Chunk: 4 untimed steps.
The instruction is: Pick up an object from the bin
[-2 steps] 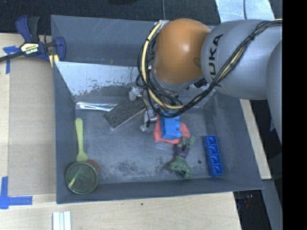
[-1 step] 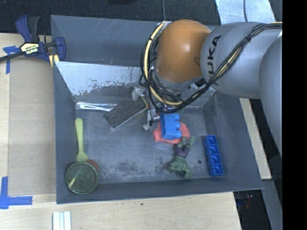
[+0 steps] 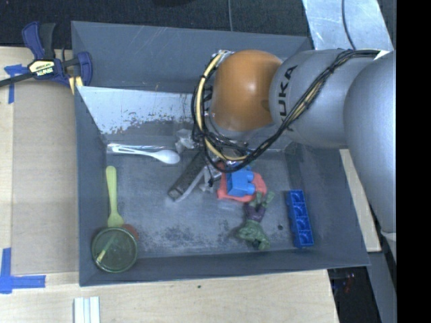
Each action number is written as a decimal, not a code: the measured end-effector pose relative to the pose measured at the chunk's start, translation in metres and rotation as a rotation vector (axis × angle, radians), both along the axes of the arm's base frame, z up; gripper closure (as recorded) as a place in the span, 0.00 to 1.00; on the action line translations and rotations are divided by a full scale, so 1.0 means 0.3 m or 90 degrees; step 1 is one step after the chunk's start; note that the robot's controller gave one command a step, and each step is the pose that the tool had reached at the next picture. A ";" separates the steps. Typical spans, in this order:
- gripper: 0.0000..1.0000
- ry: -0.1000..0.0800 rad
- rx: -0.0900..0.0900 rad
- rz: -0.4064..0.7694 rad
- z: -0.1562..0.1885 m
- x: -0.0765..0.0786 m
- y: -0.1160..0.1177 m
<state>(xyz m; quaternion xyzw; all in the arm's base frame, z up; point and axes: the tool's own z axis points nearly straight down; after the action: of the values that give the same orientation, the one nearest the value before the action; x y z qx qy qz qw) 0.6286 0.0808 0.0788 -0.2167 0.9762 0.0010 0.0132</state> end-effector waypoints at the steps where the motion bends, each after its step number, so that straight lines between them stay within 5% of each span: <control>1: 1.00 0.010 -0.004 0.071 -0.028 -0.046 -0.374; 3: 1.00 0.015 -0.002 0.070 0.022 -0.056 -0.371; 4: 1.00 0.007 -0.004 0.070 0.161 -0.044 -0.372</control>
Offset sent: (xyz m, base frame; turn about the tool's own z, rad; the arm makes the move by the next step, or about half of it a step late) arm 0.0000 0.0000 0.0000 0.0000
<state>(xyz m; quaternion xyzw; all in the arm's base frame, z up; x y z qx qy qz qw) 0.6154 -0.0308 0.1272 -0.2700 0.9628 0.0002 0.0072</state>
